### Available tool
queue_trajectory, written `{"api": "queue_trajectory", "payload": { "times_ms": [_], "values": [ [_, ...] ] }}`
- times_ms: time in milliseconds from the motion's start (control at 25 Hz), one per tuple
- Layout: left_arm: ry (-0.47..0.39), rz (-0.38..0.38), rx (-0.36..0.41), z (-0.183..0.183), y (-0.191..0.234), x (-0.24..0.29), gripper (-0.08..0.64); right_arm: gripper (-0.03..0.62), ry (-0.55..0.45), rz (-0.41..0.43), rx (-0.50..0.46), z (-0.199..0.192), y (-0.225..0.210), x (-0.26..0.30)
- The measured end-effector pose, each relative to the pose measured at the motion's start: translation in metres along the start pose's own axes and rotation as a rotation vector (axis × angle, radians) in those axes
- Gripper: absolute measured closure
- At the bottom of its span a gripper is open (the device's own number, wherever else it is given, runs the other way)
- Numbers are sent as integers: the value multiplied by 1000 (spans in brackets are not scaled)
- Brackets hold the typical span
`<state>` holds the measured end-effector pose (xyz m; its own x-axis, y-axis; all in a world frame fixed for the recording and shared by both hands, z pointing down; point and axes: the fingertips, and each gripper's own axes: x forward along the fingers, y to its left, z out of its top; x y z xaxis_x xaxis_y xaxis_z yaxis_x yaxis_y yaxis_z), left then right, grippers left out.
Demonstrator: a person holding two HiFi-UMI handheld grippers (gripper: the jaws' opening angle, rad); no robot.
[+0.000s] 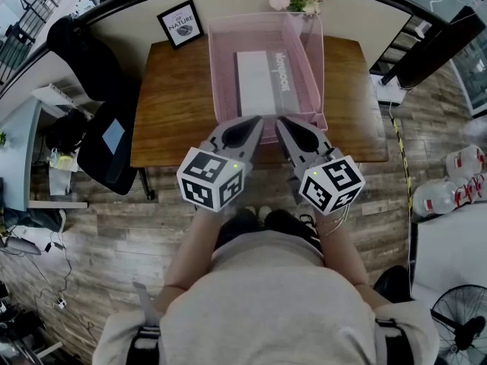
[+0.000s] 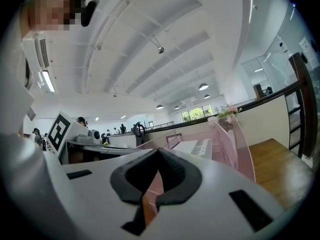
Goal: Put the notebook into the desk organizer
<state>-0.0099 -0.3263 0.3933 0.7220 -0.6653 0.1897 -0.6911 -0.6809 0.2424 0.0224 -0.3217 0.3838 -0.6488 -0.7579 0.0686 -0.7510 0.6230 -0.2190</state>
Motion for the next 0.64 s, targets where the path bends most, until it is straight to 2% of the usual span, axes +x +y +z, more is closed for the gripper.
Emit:
{"api": "queue_trajectory", "payload": {
  "times_ms": [640],
  "values": [
    [21, -4, 45, 1, -1, 0, 549, 583, 22, 41, -25, -1, 6, 4]
  ]
}}
